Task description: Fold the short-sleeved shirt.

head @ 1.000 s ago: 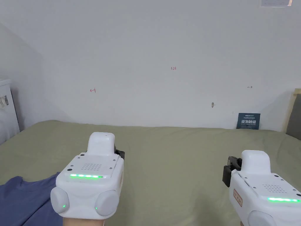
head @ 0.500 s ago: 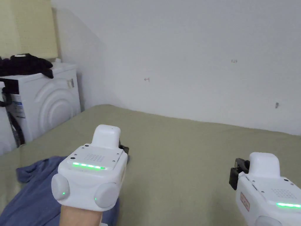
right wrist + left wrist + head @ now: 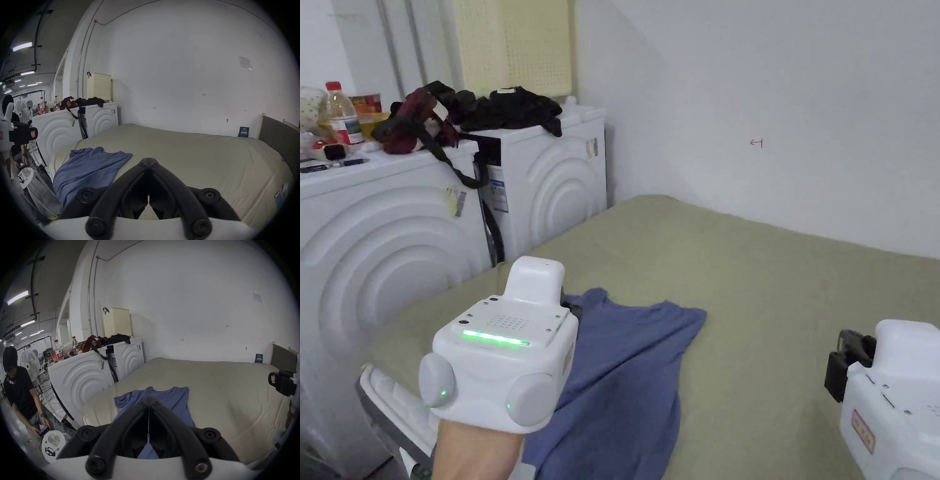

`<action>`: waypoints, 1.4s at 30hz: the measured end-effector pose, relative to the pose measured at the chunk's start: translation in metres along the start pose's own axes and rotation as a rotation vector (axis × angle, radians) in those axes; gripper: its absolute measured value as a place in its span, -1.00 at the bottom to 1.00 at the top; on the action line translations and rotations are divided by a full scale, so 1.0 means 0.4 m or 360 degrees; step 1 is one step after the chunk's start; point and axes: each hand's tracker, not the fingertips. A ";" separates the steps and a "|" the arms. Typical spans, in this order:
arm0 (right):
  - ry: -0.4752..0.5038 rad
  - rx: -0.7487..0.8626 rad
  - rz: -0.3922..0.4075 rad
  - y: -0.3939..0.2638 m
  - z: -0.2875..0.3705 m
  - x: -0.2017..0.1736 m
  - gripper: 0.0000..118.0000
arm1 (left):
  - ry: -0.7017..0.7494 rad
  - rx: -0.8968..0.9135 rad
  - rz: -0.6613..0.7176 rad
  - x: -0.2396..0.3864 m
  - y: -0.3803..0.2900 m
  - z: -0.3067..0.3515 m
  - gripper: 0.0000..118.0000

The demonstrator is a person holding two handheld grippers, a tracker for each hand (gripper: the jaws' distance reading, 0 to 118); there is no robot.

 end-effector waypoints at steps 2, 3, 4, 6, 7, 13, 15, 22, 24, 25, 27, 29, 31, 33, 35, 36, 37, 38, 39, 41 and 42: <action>0.0005 -0.0016 0.0005 -0.006 -0.013 -0.003 -0.97 | 0.0004 -0.0016 0.0000 -0.001 -0.004 -0.017 -1.00; 0.0010 -0.0028 0.0004 -0.009 -0.022 -0.002 -0.97 | 0.0002 -0.0025 0.0003 0.000 -0.006 -0.030 -1.00; 0.0012 -0.0035 0.0001 -0.011 -0.029 -0.001 -0.97 | -0.0006 -0.0042 0.0005 0.000 -0.006 -0.042 -1.00; 0.0019 -0.0053 0.0008 -0.019 -0.043 -0.001 -0.97 | -0.0020 -0.0074 0.0013 0.003 -0.010 -0.072 -1.00; 0.0018 -0.0060 0.0013 -0.023 -0.051 -0.001 -0.97 | -0.0032 -0.0094 0.0008 0.006 -0.013 -0.086 -1.00; 0.0057 -0.0162 0.0024 -0.068 -0.105 -0.017 -0.97 | -0.0119 -0.0324 -0.0017 0.034 -0.045 -0.260 -1.00; 0.0079 -0.0204 0.0036 -0.094 -0.127 -0.025 -0.97 | -0.0151 -0.0429 -0.0023 0.050 -0.066 -0.342 -1.00; 0.0112 -0.0381 -0.0004 -0.196 -0.176 -0.025 -0.97 | -0.0331 -0.0868 -0.0006 0.119 -0.151 -0.633 -0.95; 0.0114 -0.0427 -0.0018 -0.219 -0.183 -0.017 -0.97 | -0.0398 -0.0970 -0.0003 0.134 -0.173 -0.699 -0.01; 0.0112 -0.0459 -0.0016 -0.231 -0.186 -0.015 -0.97 | -0.0388 -0.1055 -0.0015 0.143 -0.182 -0.731 0.55; 0.0101 -0.0520 -0.0020 -0.253 -0.194 -0.005 -0.97 | -0.0411 -0.1167 -0.0051 0.164 -0.203 -0.771 0.82; 0.0101 -0.0552 -0.0045 -0.270 -0.195 0.006 -0.97 | -0.0368 -0.1167 -0.0047 0.180 -0.209 -0.794 0.82; 0.0097 -0.0594 -0.0067 -0.287 -0.194 0.016 -0.97 | -0.0377 -0.1226 -0.0091 0.202 -0.227 -0.825 0.82; 0.0083 -0.0620 -0.0062 -0.300 -0.187 0.023 -0.97 | -0.0347 -0.1262 -0.0107 0.225 -0.253 -0.850 0.82; 0.0076 -0.0638 -0.0052 -0.307 -0.176 0.031 -0.97 | -0.0326 -0.1280 -0.0147 0.243 -0.280 -0.847 0.81; 0.0074 -0.0647 -0.0051 -0.308 -0.169 0.037 -0.97 | -0.0332 -0.1271 -0.0125 0.242 -0.283 -0.843 0.79; 0.0068 -0.0653 -0.0051 -0.308 -0.158 0.043 -0.97 | -0.0331 -0.1264 -0.0096 0.235 -0.277 -0.836 0.76; 0.0064 -0.0656 -0.0051 -0.307 -0.150 0.048 -0.97 | -0.0352 -0.1255 -0.0091 0.231 -0.269 -0.828 0.66; 0.0055 -0.0659 -0.0052 -0.304 -0.138 0.055 -0.97 | -0.0378 -0.1234 -0.0065 0.223 -0.264 -0.817 0.37; 0.0048 -0.0657 -0.0070 -0.294 -0.111 0.074 -0.97 | -0.0324 -0.1187 -0.0066 0.222 -0.245 -0.790 -0.62; 0.0038 -0.0656 -0.0074 -0.287 -0.093 0.084 -0.97 | -0.0241 -0.1157 -0.0118 0.220 -0.241 -0.781 -1.00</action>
